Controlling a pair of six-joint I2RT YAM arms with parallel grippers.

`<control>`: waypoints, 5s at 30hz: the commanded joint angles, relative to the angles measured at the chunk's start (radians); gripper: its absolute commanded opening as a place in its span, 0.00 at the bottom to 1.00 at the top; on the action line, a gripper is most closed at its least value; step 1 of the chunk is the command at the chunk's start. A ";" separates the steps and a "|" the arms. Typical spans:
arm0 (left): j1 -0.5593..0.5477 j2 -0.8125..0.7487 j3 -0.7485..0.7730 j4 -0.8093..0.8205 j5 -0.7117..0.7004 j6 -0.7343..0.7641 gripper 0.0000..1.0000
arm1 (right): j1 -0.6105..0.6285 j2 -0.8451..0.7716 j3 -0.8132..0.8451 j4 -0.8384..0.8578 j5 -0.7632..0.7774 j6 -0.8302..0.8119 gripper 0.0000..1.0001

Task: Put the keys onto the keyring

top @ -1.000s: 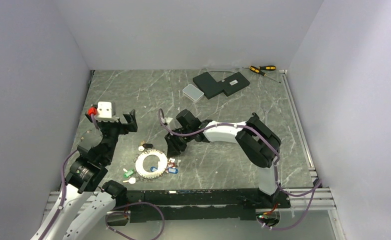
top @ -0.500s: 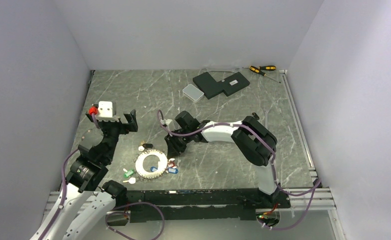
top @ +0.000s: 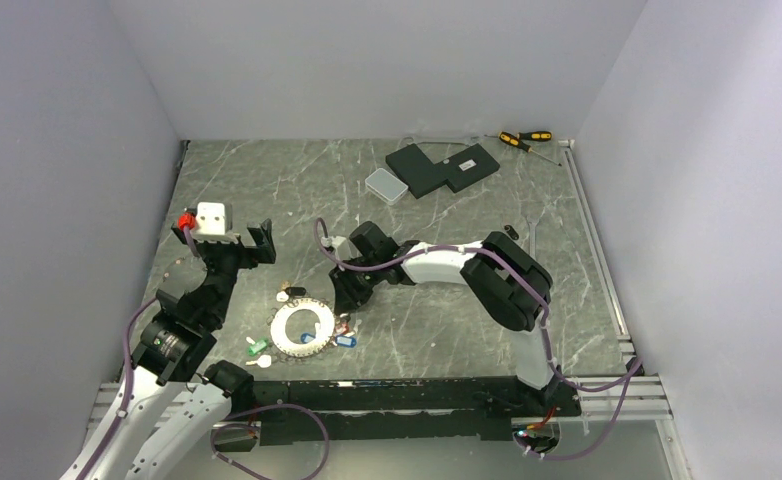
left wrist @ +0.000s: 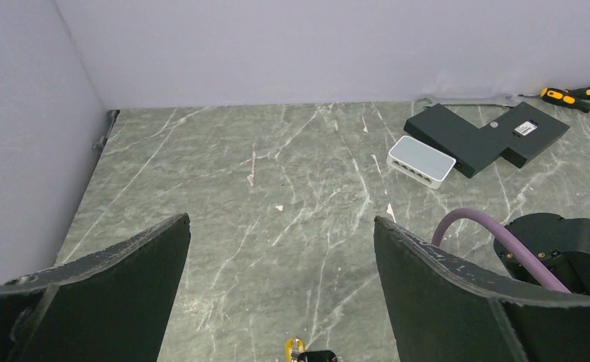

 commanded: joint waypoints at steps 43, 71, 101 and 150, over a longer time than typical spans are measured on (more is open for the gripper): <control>0.003 0.006 0.003 0.041 0.013 0.016 0.96 | 0.003 0.042 0.026 0.071 -0.005 0.057 0.24; 0.003 0.006 0.003 0.044 0.025 0.016 0.96 | 0.005 -0.068 -0.005 0.091 0.004 0.001 0.00; 0.006 0.003 0.021 0.042 0.407 0.050 0.89 | 0.048 -0.504 -0.130 0.077 0.351 -0.235 0.00; 0.011 0.226 -0.098 0.435 1.381 -0.083 0.49 | 0.127 -1.045 -0.296 0.134 0.311 -0.324 0.00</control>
